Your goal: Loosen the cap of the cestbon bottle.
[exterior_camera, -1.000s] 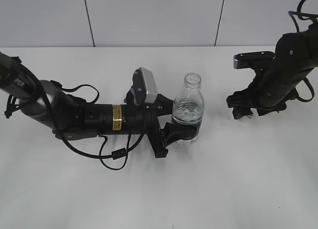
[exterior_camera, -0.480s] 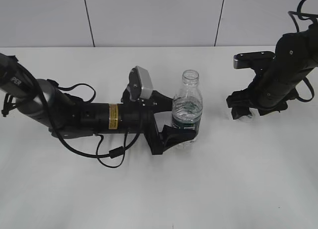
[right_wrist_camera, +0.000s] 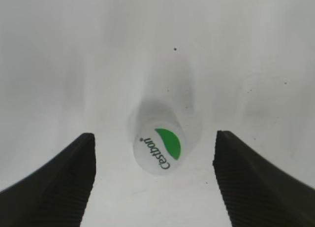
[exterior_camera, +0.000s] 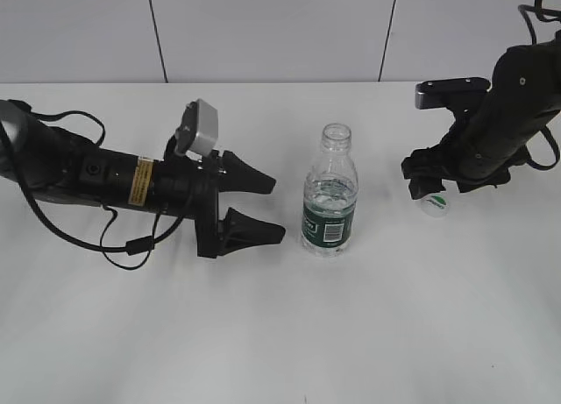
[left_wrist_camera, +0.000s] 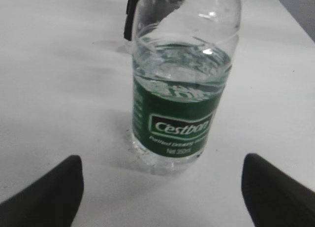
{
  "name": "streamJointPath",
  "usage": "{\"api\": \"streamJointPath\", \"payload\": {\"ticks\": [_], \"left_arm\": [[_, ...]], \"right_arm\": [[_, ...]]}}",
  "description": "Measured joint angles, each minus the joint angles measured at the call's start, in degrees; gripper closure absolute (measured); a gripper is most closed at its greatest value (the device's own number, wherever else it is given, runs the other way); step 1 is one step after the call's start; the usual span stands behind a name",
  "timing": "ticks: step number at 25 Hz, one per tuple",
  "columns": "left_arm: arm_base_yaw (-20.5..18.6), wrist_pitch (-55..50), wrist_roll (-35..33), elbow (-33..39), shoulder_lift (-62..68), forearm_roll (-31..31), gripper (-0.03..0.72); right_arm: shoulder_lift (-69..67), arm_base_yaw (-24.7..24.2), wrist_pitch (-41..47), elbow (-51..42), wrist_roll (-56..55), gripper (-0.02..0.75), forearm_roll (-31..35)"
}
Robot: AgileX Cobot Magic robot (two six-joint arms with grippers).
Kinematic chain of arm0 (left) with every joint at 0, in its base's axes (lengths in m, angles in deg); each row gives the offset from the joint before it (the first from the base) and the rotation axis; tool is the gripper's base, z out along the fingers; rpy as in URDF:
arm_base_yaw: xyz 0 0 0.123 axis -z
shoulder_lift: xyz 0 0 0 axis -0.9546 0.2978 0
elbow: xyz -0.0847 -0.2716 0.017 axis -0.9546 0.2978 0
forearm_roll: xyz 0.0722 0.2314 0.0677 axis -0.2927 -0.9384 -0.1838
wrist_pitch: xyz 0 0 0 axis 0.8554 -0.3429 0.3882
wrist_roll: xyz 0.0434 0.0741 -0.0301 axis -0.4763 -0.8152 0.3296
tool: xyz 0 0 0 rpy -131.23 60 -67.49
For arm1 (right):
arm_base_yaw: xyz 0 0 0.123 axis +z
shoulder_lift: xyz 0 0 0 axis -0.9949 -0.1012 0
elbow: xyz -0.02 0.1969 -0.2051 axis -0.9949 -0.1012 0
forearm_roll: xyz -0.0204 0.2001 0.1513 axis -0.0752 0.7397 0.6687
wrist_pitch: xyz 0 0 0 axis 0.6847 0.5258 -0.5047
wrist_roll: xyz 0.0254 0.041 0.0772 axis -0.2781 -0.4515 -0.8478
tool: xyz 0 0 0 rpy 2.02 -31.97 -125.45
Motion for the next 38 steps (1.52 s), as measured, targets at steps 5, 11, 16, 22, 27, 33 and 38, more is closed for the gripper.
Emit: {"api": "streamJointPath", "payload": {"ticks": [5,11,16,22,27,33,38], "left_arm": [[-1.84,-7.14,0.57,0.00,-5.28,-1.39,0.099],[-1.85,-28.63,0.61,0.00,-13.79,-1.04,0.099],[-1.89,-48.41,0.61,0.00,-19.44,5.99,0.099],[-1.89,-67.95,0.61,0.00,-22.87,19.19,0.099],[-1.64,-84.55,-1.15,-0.01,-23.77,32.50,0.099],[-1.20,-100.31,-22.29,-3.05,-24.45,55.24,0.099],[-1.20,-113.58,-30.06,-8.94,-24.47,64.87,0.099]], "right_arm": [[1.93,0.00,-0.37,0.12,0.00,0.168,0.00],[4.10,0.00,-1.90,1.81,0.00,0.167,-1.07],[5.84,0.00,-2.47,3.97,0.00,0.167,-3.19],[8.95,0.00,-2.55,6.42,0.00,0.167,-6.25],[10.91,-0.17,1.46,8.29,-0.67,0.167,-10.18],[11.30,-2.41,15.18,12.73,-2.22,0.167,-11.29],[11.41,-2.87,27.72,15.72,-2.22,0.169,-11.63]]}}
